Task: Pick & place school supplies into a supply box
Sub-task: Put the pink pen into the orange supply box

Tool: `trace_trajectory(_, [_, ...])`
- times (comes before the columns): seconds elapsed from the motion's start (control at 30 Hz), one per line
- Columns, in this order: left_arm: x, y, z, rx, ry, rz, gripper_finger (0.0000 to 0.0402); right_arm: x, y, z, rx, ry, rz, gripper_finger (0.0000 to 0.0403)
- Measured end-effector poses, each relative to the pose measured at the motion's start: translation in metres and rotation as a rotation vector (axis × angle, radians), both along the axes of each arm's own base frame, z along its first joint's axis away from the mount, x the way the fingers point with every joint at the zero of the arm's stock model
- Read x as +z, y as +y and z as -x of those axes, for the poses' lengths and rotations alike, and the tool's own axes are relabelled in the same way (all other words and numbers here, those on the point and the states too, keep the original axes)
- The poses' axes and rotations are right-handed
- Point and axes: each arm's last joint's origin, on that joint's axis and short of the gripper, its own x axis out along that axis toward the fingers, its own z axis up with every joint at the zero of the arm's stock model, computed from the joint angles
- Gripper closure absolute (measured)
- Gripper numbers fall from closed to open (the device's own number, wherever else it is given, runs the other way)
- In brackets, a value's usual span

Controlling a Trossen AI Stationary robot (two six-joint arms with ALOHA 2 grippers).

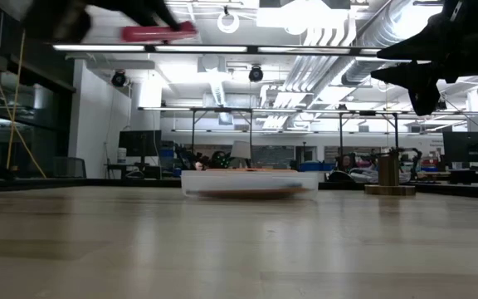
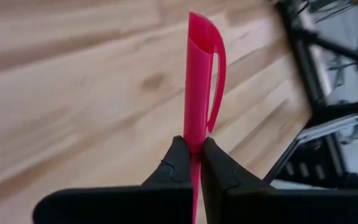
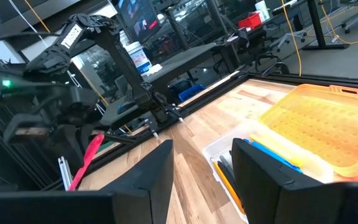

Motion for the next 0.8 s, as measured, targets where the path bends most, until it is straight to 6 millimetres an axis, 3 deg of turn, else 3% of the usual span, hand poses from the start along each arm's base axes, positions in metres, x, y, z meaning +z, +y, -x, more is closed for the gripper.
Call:
trace_trajectory(0.47, [0.023, 0.068, -0.053, -0.066, -0.223, -0.170, 0.0368, 0.000, 0.001, 0.000, 0.052, 0.000, 0.002, 0.0263])
trace_trajectory(0.8, [0.034, 0.109, -0.070, -0.132, -0.324, -0.221, 0.0363, 0.000, 0.001, 0.000, 0.051, 0.002, 0.009, 0.0263])
